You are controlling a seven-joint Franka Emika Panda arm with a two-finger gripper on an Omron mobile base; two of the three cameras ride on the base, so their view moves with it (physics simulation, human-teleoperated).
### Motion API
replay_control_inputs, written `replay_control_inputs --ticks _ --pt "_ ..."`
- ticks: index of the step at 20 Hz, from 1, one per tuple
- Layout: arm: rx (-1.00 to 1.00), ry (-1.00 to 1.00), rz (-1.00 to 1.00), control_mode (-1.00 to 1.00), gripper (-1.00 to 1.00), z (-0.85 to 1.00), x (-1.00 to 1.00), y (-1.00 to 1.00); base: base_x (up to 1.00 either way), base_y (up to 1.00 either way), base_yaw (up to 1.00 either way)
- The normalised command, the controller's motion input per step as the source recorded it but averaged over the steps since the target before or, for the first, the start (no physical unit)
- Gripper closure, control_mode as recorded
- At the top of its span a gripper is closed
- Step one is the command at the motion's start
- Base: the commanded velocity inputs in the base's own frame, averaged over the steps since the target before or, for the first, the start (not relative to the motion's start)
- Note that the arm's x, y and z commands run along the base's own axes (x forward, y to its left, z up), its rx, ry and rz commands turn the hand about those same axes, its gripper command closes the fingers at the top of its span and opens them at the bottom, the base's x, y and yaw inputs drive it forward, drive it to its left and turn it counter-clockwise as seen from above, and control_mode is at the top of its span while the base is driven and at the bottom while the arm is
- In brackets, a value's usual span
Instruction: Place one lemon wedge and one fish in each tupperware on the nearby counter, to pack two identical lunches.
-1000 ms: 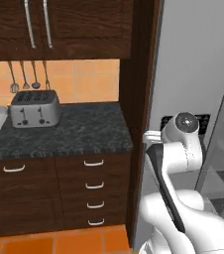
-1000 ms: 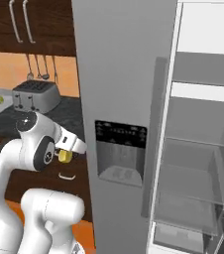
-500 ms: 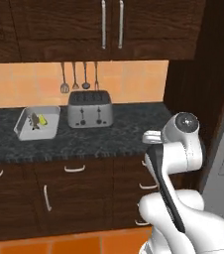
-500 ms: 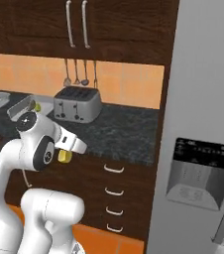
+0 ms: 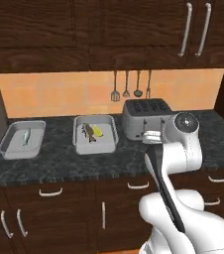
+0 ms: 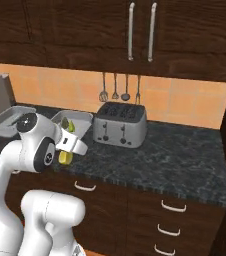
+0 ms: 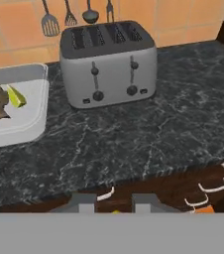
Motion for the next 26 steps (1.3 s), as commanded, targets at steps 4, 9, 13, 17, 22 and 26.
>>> replay_control_inputs --ticks 4,9,13,17,22,26 --pt "0.0 0.0 0.0 1.0 1.0 0.0 0.0 0.0 0.44 1.0 0.0" --pt "0.0 0.0 0.0 1.0 1.0 0.0 0.0 0.0 0.52 1.0 0.0" --pt "0.0 0.0 0.0 1.0 1.0 0.0 0.0 0.0 0.59 1.0 0.0" --pt "0.0 0.0 0.0 1.0 1.0 0.0 0.0 0.0 0.57 1.0 0.0" --pt "0.0 0.0 0.0 1.0 1.0 0.0 0.0 0.0 0.31 0.94 0.0" --pt "-0.01 0.02 0.0 -1.0 1.0 -0.11 0.04 0.0 0.15 0.14 0.0"
